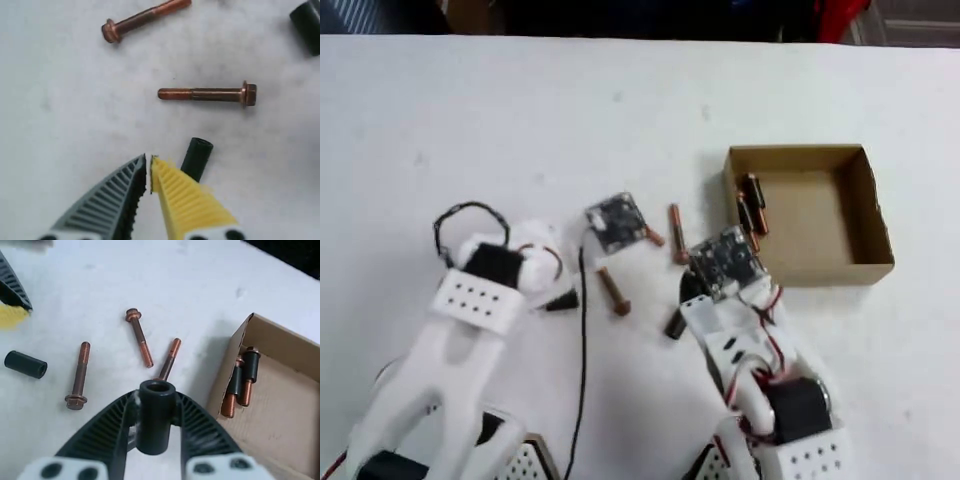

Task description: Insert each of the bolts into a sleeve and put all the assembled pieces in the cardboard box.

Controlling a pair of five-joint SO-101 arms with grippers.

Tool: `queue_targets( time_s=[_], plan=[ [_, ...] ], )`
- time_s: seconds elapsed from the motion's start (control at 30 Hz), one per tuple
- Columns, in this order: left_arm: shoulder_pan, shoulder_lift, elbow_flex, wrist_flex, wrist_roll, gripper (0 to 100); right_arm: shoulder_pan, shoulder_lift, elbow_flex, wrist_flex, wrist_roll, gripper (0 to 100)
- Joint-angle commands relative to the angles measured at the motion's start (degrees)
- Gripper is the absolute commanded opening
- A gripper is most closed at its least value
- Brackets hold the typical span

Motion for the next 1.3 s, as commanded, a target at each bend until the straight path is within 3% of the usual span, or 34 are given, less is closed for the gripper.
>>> queue_targets(
  time_s=[0.0, 0.23, 0.47, 0.73, 1.27],
  plan=[
    [1.5, 2.2, -2.7, -0.4, -1.6, 17, -0.7, -7.6, 0.9, 0.1, 0.0, 1.7],
    [2.2, 12.7, -3.6, -5.7, -4.0, 19, -0.3, -14.5, 5.1, 0.4, 0.0, 1.7],
    [6.6, 26.4, -13.9, -5.5, -3.9, 19, -0.3, -13.9, 7.5, 0.1, 0.1, 1.7],
    [8.8, 38.9, -26.4, 1.6, -3.9, 19, -0.3, -14.0, 8.1, 0.1, 0.1, 1.7],
    [11.8, 46.5, -27.9, 1.8, -6.2, 19, -0.2, -14.0, 8.2, 0.1, 0.1, 1.7]
  ],
)
